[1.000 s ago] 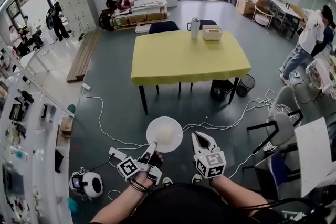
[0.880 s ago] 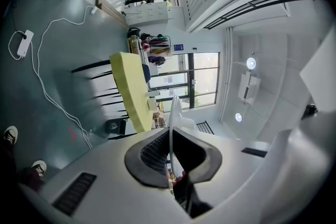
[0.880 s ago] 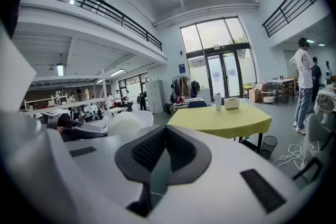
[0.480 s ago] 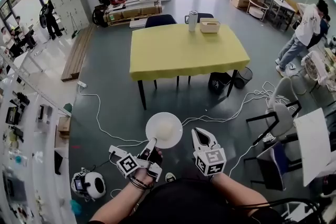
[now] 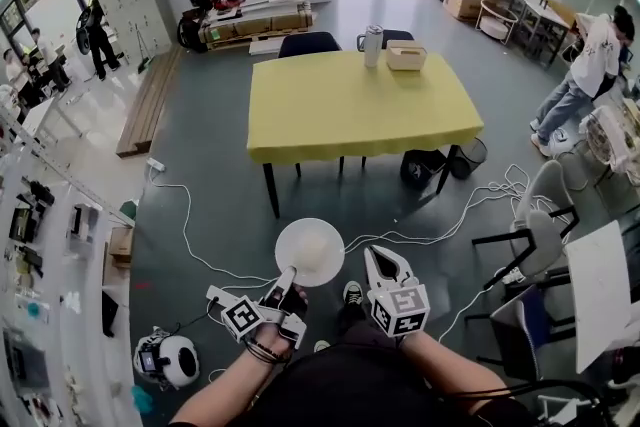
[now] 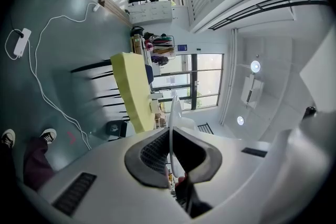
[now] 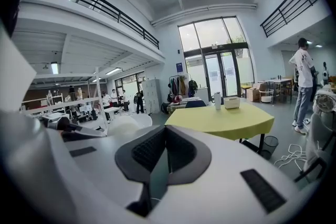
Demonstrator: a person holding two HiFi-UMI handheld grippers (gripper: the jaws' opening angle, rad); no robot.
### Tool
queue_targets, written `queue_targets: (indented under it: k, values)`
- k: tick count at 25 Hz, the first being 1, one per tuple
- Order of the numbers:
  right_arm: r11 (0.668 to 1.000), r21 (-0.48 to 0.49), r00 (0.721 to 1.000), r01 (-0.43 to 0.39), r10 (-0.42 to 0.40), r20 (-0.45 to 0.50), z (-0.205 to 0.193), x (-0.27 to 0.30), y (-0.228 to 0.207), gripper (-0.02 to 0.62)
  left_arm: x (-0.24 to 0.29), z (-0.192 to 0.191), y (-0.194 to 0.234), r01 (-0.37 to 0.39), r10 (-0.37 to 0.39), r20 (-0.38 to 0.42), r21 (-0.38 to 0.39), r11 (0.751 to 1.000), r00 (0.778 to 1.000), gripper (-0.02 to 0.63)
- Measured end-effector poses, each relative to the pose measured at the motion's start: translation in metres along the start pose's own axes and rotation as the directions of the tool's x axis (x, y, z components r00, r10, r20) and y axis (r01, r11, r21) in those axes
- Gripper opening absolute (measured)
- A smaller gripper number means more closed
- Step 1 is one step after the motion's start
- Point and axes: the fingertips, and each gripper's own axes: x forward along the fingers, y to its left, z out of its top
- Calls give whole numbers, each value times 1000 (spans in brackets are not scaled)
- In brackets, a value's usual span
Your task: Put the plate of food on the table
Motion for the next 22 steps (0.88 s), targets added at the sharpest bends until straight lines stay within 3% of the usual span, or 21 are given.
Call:
queue_targets:
  k: [22]
  values:
    - [986, -54, 987, -160, 160, -5, 88, 188, -131, 11, 205, 79, -12, 30, -35, 159, 30, 999, 987, 17]
